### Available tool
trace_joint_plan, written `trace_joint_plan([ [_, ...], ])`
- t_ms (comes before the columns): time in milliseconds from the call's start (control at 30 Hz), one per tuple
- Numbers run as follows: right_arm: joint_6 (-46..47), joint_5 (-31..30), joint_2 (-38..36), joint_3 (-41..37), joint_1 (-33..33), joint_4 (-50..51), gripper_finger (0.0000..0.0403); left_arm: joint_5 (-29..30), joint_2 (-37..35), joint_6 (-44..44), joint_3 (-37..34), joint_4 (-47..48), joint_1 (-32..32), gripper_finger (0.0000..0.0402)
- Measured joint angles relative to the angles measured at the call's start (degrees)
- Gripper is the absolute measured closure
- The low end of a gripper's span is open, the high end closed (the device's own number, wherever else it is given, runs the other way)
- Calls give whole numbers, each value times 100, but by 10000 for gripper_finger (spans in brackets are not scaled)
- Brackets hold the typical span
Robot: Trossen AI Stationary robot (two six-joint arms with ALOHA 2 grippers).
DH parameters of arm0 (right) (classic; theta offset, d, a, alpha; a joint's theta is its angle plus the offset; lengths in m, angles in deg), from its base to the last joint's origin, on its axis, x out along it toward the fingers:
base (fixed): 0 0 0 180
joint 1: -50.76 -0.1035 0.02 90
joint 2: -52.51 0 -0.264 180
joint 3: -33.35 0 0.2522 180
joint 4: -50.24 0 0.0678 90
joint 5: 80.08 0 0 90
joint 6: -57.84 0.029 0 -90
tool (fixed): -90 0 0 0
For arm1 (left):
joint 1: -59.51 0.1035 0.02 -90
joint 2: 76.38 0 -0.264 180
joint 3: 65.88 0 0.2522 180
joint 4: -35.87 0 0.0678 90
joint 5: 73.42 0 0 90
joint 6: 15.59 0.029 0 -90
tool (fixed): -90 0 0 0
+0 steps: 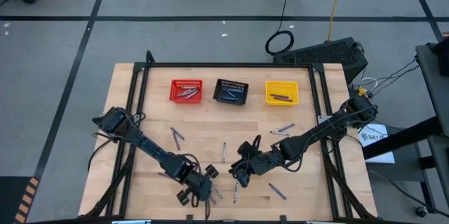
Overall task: Sort crayons
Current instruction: Put the violet crayon into the yellow bin
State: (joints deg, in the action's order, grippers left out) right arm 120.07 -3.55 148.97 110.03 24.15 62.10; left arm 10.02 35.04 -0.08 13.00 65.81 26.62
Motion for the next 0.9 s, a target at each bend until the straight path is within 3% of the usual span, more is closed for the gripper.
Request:
trace_joint_plan([
  [600, -305, 2, -2, 2, 0, 43, 289, 351, -783, -17, -5, 511, -40, 400],
  [900, -499, 13, -2, 2, 0, 95, 289, 449, -1142, -17, 11, 1214, 159, 400],
])
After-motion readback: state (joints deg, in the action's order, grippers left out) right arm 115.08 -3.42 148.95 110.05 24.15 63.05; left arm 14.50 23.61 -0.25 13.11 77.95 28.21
